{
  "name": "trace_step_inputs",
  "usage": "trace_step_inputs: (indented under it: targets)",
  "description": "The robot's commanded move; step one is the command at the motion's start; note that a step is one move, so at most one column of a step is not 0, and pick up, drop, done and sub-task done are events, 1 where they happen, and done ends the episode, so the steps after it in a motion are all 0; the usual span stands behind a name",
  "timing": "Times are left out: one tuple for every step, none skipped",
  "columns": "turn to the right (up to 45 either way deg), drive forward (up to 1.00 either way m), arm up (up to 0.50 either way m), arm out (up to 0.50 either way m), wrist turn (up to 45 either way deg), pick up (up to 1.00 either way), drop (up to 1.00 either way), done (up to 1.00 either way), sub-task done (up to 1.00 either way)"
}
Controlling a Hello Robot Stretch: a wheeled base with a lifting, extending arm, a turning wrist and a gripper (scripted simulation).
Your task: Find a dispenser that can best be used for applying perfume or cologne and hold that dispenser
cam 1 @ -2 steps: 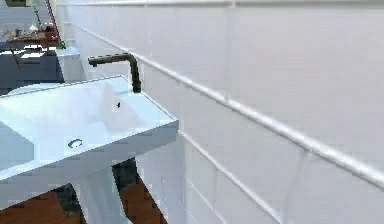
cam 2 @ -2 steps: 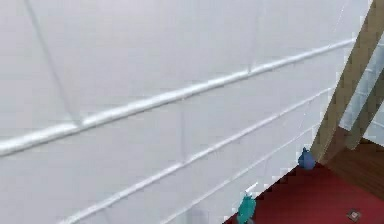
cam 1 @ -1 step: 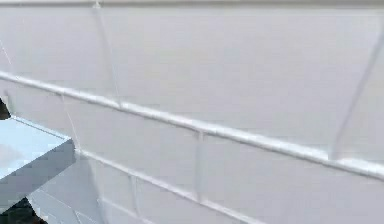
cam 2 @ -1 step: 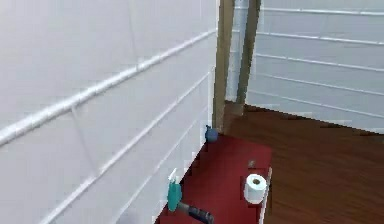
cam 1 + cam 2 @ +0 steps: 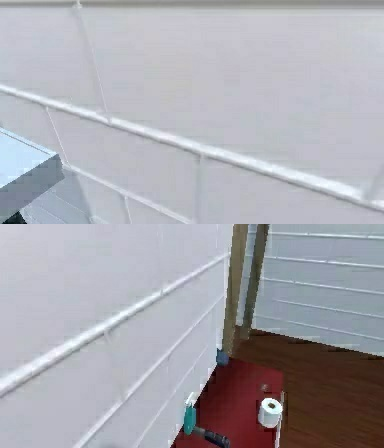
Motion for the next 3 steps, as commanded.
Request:
trace_step_inputs:
  targets:
    - [-45.0, 0.0, 0.0, 0.0, 0.0, 0.0, 0.0, 0.0, 0.0]
    - [-45.0, 0.0, 0.0, 0.0, 0.0, 0.0, 0.0, 0.0, 0.0]
    - [-36.0, 0.0, 0.0, 0.0, 0.0, 0.0, 0.0, 0.0, 0.0]
